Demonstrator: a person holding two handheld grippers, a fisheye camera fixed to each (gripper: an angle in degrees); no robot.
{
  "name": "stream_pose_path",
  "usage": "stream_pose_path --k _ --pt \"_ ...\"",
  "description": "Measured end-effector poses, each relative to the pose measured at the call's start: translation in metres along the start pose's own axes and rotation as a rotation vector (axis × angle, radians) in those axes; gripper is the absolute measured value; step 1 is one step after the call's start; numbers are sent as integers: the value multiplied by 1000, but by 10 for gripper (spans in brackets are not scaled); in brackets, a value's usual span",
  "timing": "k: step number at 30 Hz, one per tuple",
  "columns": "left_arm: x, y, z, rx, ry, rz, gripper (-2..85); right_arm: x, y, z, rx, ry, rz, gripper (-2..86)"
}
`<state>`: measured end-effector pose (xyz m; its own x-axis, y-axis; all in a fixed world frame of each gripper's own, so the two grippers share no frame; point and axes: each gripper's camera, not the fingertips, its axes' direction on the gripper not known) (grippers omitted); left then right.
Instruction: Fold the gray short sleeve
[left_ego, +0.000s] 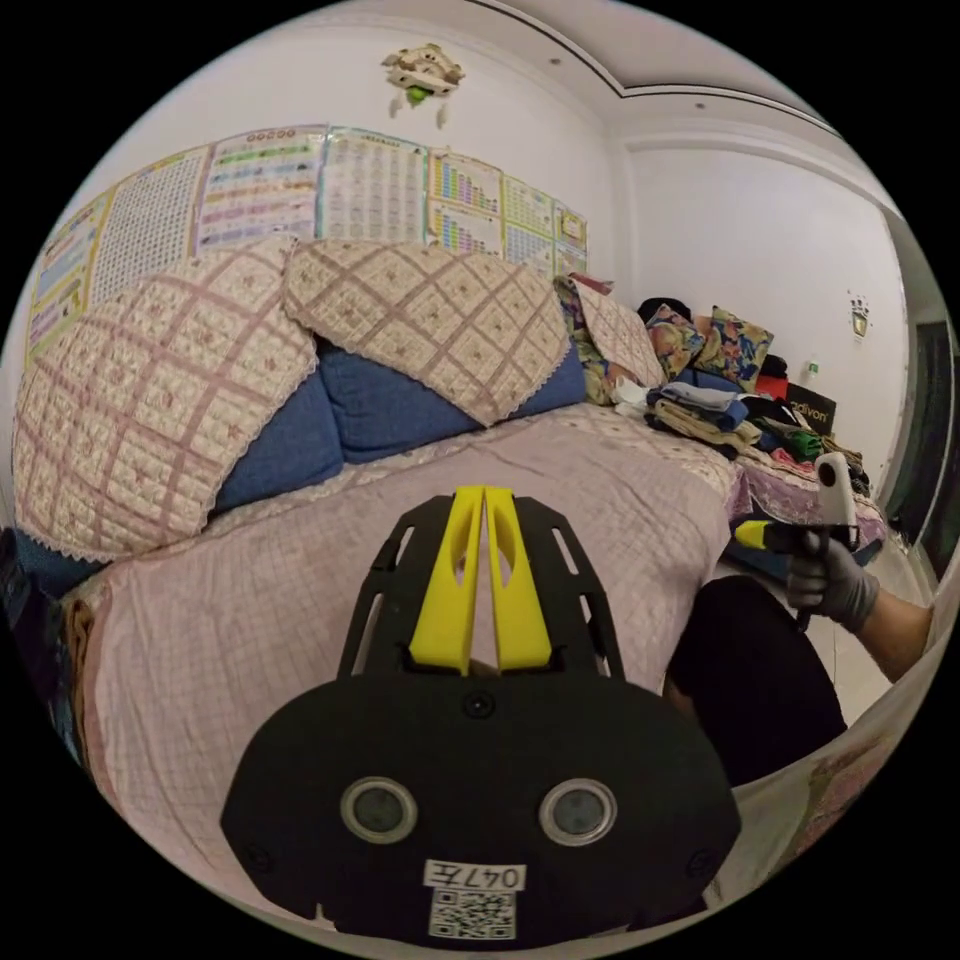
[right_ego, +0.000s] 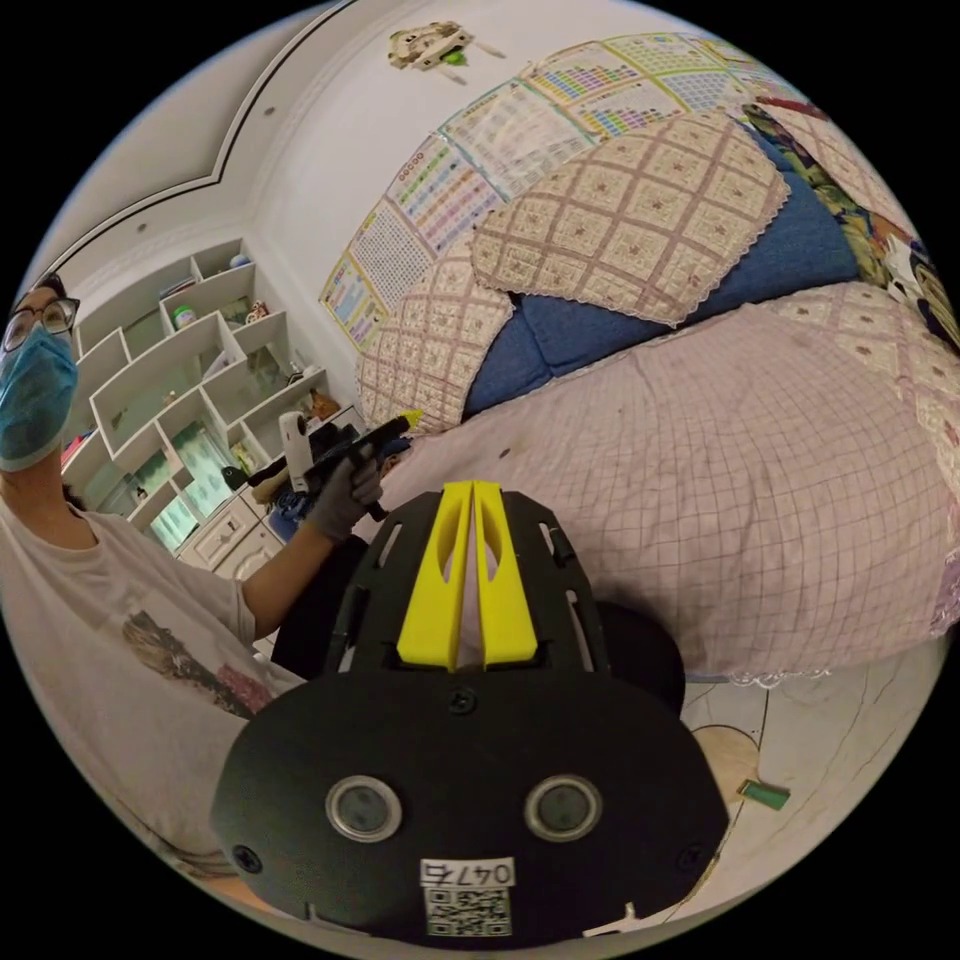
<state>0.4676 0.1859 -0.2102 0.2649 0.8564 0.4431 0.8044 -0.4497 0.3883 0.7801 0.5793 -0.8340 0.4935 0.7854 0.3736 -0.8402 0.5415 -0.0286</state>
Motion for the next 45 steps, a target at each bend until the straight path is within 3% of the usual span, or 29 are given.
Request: stream_pose_path --k 2,9,21,29,36,45 --pt "-16 -12 -1 -59 13 -52 -8 13 -9 -19 -10 12 1 -12" --pt "-65 -71 -33 -18 86 -183 -8 52 -34 -49 -90 -53 57 -10" --pt "-69 -172 -58 -77 58 -90 -8 82 -60 -162 -32 4 30 -9" --pt "-73 -222 -75 -120 53 -88 -8 108 -69 -277 0 285 60 -9" --pt "-81 -261 -92 -133 38 -100 -8 105 -85 -327 8 505 42 -3" --pt "-88 -292 -120 -147 15 -117 -8 118 -180 -388 60 894 -152 23"
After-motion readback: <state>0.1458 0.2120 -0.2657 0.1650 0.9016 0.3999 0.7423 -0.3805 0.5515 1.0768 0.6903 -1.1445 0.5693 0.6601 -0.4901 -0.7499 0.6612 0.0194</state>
